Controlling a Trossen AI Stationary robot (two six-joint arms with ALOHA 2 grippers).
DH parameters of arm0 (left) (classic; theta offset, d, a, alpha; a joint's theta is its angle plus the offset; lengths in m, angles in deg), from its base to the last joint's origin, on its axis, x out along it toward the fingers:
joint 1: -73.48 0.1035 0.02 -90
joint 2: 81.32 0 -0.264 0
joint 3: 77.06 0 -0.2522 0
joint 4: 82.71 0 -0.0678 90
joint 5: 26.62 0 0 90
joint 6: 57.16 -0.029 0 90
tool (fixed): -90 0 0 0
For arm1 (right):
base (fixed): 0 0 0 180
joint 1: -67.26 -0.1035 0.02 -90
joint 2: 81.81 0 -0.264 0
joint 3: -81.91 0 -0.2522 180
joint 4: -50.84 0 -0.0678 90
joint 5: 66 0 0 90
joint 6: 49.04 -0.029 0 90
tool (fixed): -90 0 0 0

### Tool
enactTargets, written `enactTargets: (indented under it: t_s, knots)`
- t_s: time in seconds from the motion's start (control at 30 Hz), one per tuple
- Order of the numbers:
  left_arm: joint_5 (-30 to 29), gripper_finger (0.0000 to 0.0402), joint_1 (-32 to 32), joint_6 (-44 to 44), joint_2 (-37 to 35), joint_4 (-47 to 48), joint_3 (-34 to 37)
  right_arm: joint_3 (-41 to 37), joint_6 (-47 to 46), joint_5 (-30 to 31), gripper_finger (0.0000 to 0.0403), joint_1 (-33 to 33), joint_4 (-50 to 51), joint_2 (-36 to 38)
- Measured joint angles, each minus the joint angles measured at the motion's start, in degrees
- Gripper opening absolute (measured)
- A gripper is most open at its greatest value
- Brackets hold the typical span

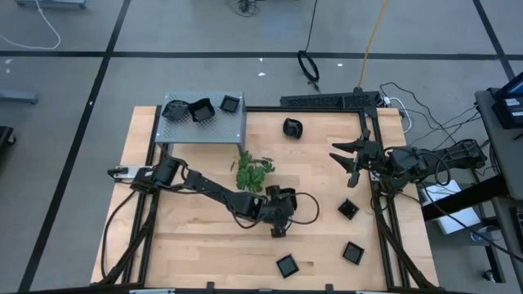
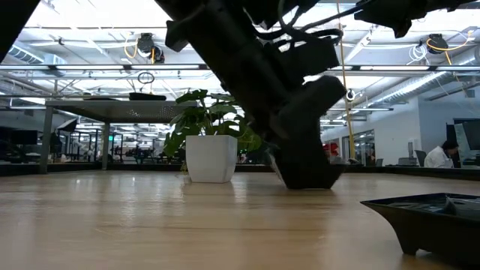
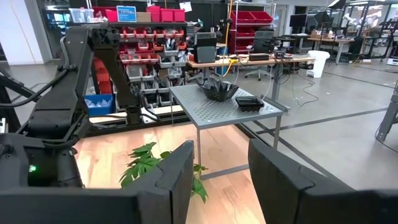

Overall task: Pick & Place Mini shaped plates
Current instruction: Stack the distorted square plate on top of the distorted square plate on the shelf

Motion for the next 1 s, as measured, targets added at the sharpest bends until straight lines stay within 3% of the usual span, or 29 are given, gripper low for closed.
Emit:
enactTargets:
  t_s: [0.13, 0.43, 0.8, 1.0]
  knots:
    - [2.22, 0.0012, -0.18, -1.75, -0.82, -2.01, -0.06, 0.0, 0.0, 0.0, 0.0141, 0.0, 0.0, 0.0]
    - [-0.36, 0.0009, 0.61, -18.84, -8.32, -10.32, -0.04, 0.0, 0.02, 0.0, 0.0141, 0.0, 0.0, -0.02]
    - [-16.57, 0.0004, 5.5, -31.27, -24.03, -13.58, -0.13, 0.0, -0.01, 0.02, 0.0141, 0.02, 0.0, -0.02]
    - [-23.36, 0.0011, 10.97, -28.86, -32.94, 0.32, -0.15, 0.0, 0.02, 0.0, 0.0141, 0.02, 0.0, -0.02]
